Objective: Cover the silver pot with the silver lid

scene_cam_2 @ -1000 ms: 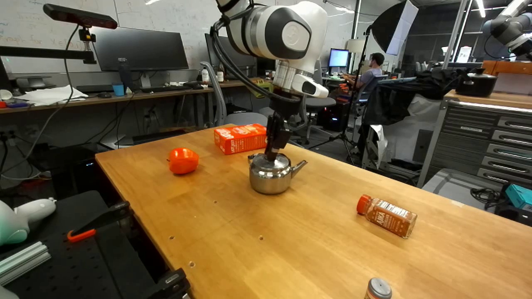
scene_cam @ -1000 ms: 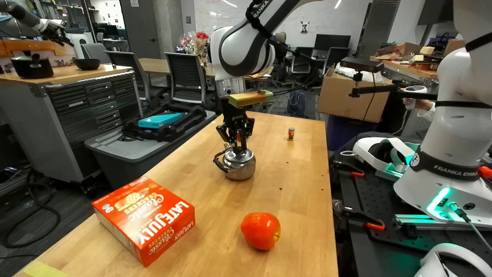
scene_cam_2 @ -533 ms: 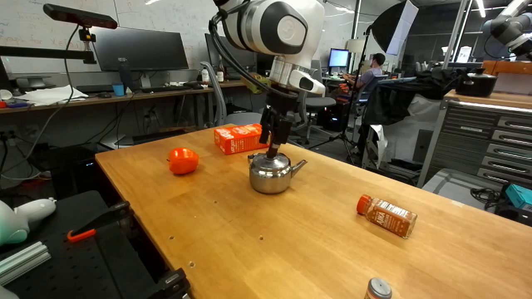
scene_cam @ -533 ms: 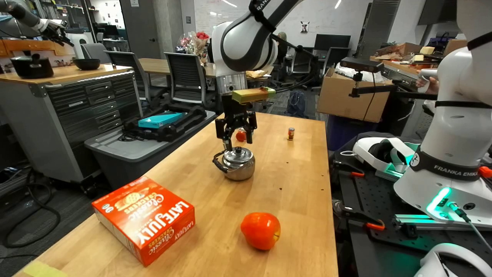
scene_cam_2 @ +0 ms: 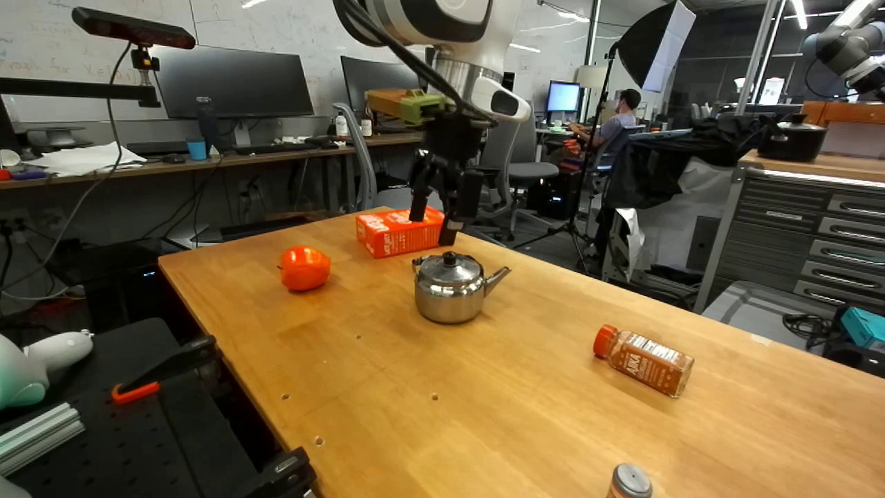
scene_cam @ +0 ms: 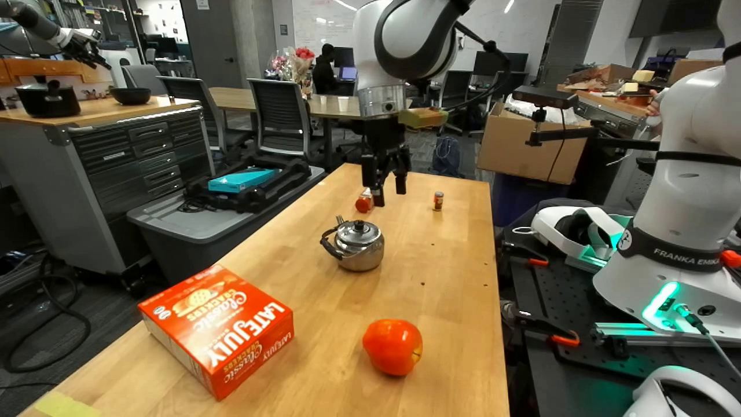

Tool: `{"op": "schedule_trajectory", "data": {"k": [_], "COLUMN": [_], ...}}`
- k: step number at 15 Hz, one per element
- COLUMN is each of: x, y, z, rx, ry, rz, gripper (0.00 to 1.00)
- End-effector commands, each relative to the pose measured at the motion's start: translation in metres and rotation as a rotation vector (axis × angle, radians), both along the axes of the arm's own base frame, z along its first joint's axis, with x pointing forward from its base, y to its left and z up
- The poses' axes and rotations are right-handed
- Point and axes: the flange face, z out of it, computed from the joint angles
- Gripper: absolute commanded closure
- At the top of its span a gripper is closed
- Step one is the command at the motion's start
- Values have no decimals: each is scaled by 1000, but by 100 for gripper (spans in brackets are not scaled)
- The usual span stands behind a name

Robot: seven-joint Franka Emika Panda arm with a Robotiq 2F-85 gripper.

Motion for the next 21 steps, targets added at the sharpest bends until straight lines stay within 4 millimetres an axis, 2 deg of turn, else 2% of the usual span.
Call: {"op": "schedule_trajectory", "data": {"k": [1,6,11,12,15,21], "x": [-58,-119,-161,-140,-155,-157], "y": [-38,-86,-112,-107,-110,-109], "z": [41,81,112,99,109,108], "rx": [-22,-58,-51,-39,-34,-32], "ry": [-73,-171,-273,-211,-249,-250], "rz": [100,193,250,214,226,230], "gripper": [0,0,0,0,0,0]}}
